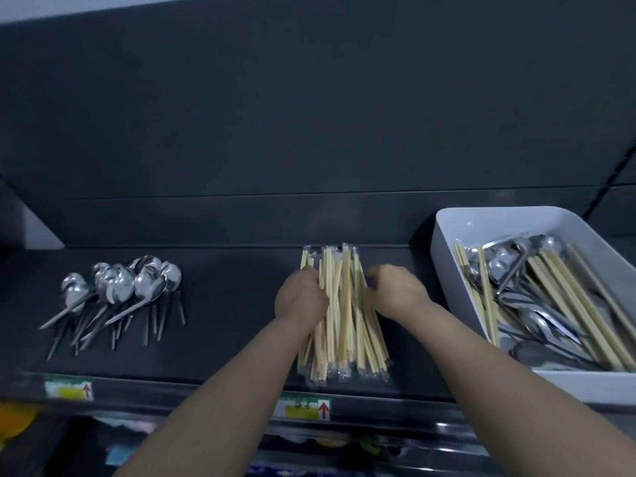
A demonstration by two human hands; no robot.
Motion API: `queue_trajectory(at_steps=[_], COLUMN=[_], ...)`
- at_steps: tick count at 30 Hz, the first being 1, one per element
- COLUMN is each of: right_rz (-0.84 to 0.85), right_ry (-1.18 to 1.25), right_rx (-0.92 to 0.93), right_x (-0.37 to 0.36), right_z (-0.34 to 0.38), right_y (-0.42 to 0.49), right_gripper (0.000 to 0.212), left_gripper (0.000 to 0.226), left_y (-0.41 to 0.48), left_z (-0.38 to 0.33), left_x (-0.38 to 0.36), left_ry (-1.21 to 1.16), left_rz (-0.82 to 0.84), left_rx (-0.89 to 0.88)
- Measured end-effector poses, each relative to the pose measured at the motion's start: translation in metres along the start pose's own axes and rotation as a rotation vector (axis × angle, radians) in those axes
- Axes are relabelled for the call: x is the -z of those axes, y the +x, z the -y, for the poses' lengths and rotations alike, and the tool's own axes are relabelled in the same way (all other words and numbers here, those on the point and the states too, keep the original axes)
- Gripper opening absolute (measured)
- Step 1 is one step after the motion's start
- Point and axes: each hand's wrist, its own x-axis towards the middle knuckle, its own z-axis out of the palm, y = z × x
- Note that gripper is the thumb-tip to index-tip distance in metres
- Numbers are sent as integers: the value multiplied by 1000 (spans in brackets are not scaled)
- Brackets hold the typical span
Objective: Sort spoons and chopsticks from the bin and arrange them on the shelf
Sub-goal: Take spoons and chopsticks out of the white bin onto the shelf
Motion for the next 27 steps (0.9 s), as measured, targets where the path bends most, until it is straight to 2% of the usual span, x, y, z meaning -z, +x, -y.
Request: queue_trajectory(at_steps=[3, 6, 9, 15, 19, 22, 25, 27], right_rz=[-178, -335, -409, -390, -314, -276, -270, -237], right_ry=[-186, -316, -362, -337, -299, -263, -209, -159], right_rx=[89, 122, 83, -111, -266, -299, -254, -229], right_x=[15, 36, 54, 90, 110, 116, 117, 114], right_z=[-6, -22, -49, -131, -192, -221, -232, -235], right_y=[-12, -22, -32, -61, -82, -90, -90, -90], right_gripper=[24, 24, 26, 26, 28, 34, 39, 34], left_gripper=[40, 36, 31, 28, 27, 14, 21, 20], left_y=[3, 5, 2, -17, -30, -36, -37, -37], left_z=[-18, -51, -94, -178, -220, -239, -247, -249], left_x=[1, -1, -10, -48, -76, -99, -117, -121], left_ry=[-73, -124, -148, -170, -37, 139, 227, 242], left_rz=[-51, -84, -97, -18, 113, 243, 299, 308], left_rx=[-53, -127, -246, -421, -503, -491, -429, -391])
